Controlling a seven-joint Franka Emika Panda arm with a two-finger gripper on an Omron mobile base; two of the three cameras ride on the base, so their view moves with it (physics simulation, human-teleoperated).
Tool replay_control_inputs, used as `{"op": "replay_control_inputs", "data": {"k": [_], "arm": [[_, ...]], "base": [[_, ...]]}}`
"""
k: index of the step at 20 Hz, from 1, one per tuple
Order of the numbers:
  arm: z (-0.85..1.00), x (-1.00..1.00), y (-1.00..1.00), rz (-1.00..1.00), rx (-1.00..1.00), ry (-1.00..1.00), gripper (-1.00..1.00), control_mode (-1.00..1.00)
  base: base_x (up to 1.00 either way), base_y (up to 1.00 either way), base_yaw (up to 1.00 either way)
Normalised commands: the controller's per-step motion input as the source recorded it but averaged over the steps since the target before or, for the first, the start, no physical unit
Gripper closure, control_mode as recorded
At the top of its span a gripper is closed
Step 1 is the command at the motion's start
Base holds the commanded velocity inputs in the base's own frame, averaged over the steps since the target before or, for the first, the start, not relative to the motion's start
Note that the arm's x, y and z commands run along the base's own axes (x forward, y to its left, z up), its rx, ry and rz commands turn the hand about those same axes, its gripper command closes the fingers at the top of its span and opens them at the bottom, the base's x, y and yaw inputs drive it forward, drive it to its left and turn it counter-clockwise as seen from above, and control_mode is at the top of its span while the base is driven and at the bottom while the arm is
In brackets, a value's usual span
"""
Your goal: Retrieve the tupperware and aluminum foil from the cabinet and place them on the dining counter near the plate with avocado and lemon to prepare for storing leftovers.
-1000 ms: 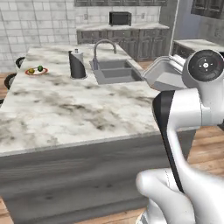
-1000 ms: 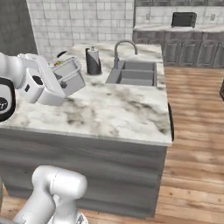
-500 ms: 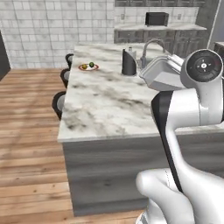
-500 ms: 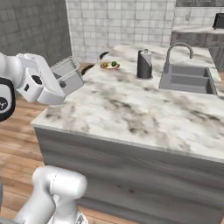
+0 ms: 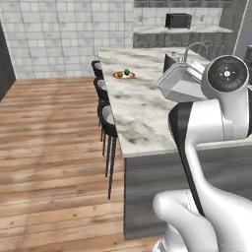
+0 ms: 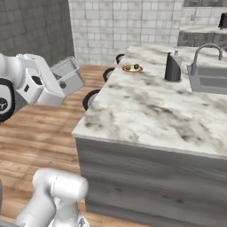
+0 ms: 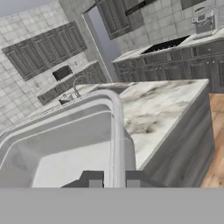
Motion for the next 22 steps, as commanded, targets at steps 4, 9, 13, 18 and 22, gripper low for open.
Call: {"op": "replay_control_inputs", "data": {"k": [4,9,13,18,22], "arm": [[0.0,0.0,0.0,0.0,0.0,0.0,1.0,1.0],[0.0,0.0,0.0,0.0,0.0,0.0,1.0,1.0],[0.0,0.0,0.0,0.0,0.0,0.0,1.0,1.0],[0.0,0.0,0.0,0.0,0.0,0.0,1.0,1.0],[0.0,0.0,0.0,0.0,0.0,0.0,1.0,1.0]], "base": [[0.03,1.0,-0.6],[0.1,0.95,-0.68],[0.11,1.0,-0.6],[0.09,1.0,-0.48],[0.19,1.0,-0.39]]}}
